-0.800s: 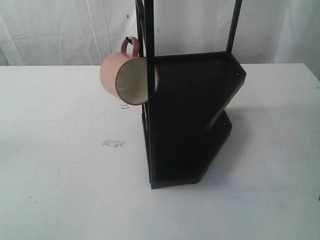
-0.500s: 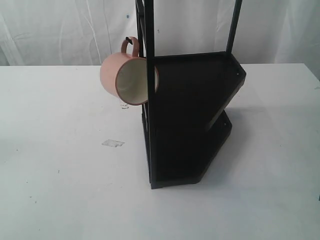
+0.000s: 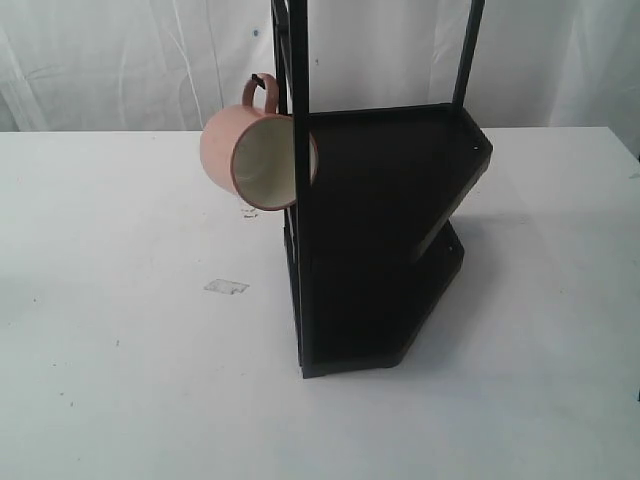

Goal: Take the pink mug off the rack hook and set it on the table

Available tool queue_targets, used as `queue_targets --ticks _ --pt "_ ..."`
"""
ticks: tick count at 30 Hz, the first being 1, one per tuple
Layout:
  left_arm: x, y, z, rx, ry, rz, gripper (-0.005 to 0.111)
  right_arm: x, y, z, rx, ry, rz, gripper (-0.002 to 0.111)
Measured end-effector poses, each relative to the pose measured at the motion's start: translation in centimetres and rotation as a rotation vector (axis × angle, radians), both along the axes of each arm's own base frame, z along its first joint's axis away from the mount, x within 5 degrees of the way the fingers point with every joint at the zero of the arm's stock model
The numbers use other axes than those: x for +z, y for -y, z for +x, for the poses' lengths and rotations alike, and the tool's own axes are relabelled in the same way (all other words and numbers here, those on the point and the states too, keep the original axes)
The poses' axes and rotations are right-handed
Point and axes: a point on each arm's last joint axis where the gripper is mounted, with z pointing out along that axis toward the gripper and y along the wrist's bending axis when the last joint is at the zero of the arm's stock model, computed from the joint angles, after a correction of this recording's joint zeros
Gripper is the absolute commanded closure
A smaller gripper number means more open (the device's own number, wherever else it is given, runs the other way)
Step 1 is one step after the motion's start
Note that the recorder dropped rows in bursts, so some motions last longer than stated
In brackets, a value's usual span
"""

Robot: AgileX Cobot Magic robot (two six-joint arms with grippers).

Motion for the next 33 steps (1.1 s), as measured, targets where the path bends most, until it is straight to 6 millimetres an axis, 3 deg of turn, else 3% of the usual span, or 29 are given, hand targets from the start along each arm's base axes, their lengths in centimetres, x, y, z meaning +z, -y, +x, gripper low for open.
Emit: queue_targets --ticks 2,6,8,11,15,28,33 --pt "0.8 0.4 0.9 -0.023 -0.023 0.046 0.058 0.0 0.0 0.0 0.000 0.000 0.000 0.108" --pt "2.0 1.3 4.0 -0.058 -0.007 0.169 0.057 0.0 0.0 0.0 0.000 0.000 0.000 0.108" --pt "2.0 1.5 5.5 -0.051 0.011 0.214 0.055 0.0 0.0 0.0 0.000 0.000 0.000 0.108" --pt "1.6 2.1 7.9 -0.070 0.011 0.262 0.042 0.0 0.0 0.0 0.000 0.000 0.000 0.108" --pt "1.4 2.8 9.5 -0.101 0.034 0.265 0.042 0.0 0.0 0.0 0.000 0.000 0.000 0.108" --pt "4.6 5.0 16.2 -0.153 0.143 0.311 0.042 0.0 0.0 0.0 0.000 0.000 0.000 0.108" --pt "3.6 6.1 18.1 -0.111 0.132 0.469 0.042 0.0 0.0 0.0 0.000 0.000 0.000 0.108"
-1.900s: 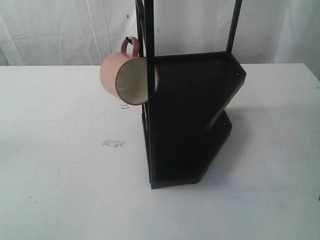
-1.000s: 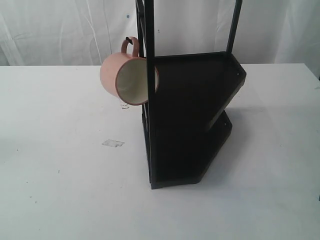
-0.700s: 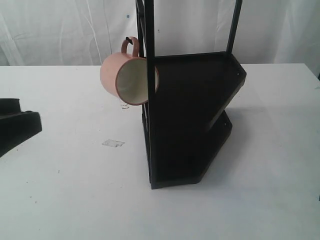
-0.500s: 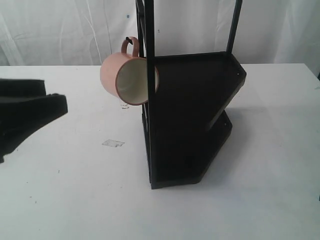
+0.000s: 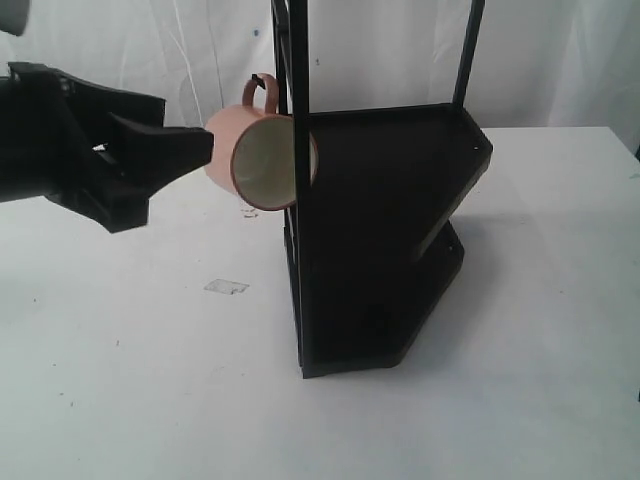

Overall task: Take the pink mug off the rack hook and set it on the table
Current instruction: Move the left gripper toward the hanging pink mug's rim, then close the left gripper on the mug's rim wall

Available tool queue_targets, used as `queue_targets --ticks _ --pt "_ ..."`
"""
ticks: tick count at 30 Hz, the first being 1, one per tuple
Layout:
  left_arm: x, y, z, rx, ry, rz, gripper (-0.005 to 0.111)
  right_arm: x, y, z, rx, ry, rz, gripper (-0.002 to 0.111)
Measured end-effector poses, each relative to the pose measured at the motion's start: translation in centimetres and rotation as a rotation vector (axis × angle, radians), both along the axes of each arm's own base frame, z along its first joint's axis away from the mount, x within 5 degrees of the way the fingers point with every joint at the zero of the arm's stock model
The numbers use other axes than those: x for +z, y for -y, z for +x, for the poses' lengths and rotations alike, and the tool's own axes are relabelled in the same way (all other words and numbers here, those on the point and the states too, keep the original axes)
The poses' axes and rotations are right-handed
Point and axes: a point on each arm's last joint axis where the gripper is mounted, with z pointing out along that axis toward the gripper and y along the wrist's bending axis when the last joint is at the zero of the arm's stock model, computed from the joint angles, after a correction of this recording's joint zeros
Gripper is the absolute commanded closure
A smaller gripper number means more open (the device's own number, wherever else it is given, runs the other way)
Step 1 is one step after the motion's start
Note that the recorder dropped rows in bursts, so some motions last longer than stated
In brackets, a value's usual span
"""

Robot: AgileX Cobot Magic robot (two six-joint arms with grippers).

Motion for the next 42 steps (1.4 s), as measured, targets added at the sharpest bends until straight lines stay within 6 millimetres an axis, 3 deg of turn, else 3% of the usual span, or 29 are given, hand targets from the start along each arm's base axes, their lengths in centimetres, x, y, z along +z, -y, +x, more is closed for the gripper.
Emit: queue_targets --ticks 4,10,19,31,42 --pt "-0.5 0.0 0.6 0.073 0.019 0.079 0.042 0.0 0.0 0.0 0.000 0.000 0.000 0.108" --pt "-0.5 1.5 -0.2 0.043 -0.042 -0.001 0.042 0.0 0.0 0.0 0.000 0.000 0.000 0.108" --pt "-0.8 3.4 -0.9 0.092 -0.016 0.047 0.042 0.0 0.0 0.0 0.000 0.000 0.000 0.108" --pt "-3.9 4.9 0.9 0.185 -0.062 0.175 0.042 0.0 0.0 0.0 0.000 0.000 0.000 0.108" --pt "-2.5 5.3 1.3 0.203 -0.052 0.097 0.042 0.0 0.0 0.0 0.000 0.000 0.000 0.108"
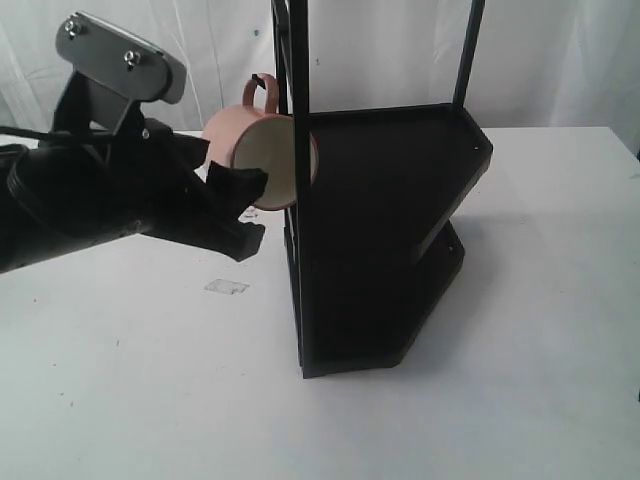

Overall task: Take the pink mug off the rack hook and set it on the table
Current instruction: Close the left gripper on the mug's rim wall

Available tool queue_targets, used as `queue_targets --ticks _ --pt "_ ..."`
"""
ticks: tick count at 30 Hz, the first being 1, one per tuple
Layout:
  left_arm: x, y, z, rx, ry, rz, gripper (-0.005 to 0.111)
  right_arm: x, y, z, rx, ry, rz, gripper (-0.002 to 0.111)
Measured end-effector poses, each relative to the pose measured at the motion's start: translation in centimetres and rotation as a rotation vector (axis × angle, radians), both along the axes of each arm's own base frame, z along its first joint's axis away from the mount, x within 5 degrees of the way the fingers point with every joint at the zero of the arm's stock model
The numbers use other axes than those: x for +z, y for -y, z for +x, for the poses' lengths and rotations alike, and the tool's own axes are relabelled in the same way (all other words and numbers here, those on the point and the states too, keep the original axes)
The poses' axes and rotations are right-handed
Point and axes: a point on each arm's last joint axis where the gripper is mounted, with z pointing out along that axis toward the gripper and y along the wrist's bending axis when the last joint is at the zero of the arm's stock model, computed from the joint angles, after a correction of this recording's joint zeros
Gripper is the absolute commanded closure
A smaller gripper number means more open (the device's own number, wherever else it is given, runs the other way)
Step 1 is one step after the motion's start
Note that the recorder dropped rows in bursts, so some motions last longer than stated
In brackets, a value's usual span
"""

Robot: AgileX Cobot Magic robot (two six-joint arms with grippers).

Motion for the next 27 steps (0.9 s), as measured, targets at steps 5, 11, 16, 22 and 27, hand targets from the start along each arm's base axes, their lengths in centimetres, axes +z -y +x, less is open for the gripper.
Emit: queue_targets --ticks 5,11,16,22,27 --pt "1.3 0.3 0.3 -0.005 0.028 -0.028 0.042 0.0 0.0 0.0 0.000 0.000 0.000 0.108" --pt "0.1 0.7 1.3 0.034 0.007 0.011 0.042 0.0 0.0 0.0 0.000 0.000 0.000 0.108" --pt "-0.8 1.0 1.9 0.053 -0.006 0.046 0.042 0.0 0.0 0.0 0.000 0.000 0.000 0.108" --pt "-0.6 0.3 2.4 0.134 0.043 0.074 0.042 0.0 0.0 0.0 0.000 0.000 0.000 0.108" --pt "-0.4 0.5 2.5 0.122 0.071 0.052 0.042 0.0 0.0 0.0 0.000 0.000 0.000 0.108"
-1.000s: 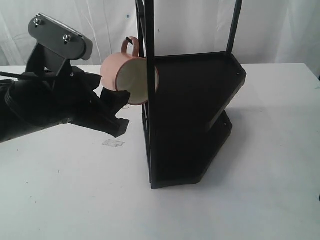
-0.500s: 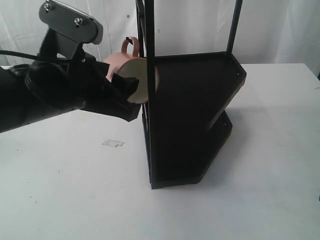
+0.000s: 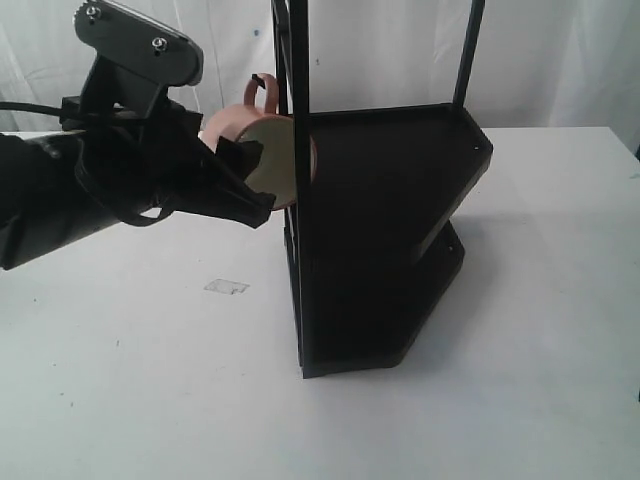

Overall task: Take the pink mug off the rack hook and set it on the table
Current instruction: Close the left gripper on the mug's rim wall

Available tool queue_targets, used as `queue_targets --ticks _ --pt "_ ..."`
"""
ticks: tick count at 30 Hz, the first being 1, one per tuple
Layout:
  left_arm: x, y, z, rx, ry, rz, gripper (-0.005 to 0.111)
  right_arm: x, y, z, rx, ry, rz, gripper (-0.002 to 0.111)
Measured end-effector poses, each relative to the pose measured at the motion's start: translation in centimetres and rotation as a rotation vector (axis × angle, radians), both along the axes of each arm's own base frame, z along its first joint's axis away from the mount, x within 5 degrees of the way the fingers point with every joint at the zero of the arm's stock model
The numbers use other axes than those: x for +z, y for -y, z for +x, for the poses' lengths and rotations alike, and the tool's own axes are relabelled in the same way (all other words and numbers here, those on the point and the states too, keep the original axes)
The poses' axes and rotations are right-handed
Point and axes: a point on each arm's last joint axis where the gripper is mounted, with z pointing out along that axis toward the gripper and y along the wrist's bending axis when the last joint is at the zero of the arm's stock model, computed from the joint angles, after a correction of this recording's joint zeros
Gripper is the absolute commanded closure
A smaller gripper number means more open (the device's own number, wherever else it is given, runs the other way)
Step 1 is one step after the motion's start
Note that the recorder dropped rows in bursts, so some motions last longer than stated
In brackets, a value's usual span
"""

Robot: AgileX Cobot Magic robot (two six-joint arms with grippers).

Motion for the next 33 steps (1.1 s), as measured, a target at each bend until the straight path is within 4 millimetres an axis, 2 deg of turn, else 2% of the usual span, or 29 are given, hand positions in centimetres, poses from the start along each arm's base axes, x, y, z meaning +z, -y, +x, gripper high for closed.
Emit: queue_targets --ticks 13,19,25,33 --pt "-1.0 -0.2 1.2 0.096 0.035 0.036 0.042 0.0 0.0 0.0 0.000 0.000 0.000 0.108" --pt "-1.3 -0.1 1.5 0.133 0.033 -0.020 0.043 0.0 0.0 0.0 -0.003 -0.003 0.010 0.108" --pt "-1.9 0.4 2.1 0.124 0.056 -0.029 0.049 0.0 0.0 0.0 -0.003 -0.003 0.010 0.108" --pt "-2.4 0.5 2.7 0.167 0.101 -0.024 0.051 0.0 0.0 0.0 -0.003 -0.004 0.012 0.108"
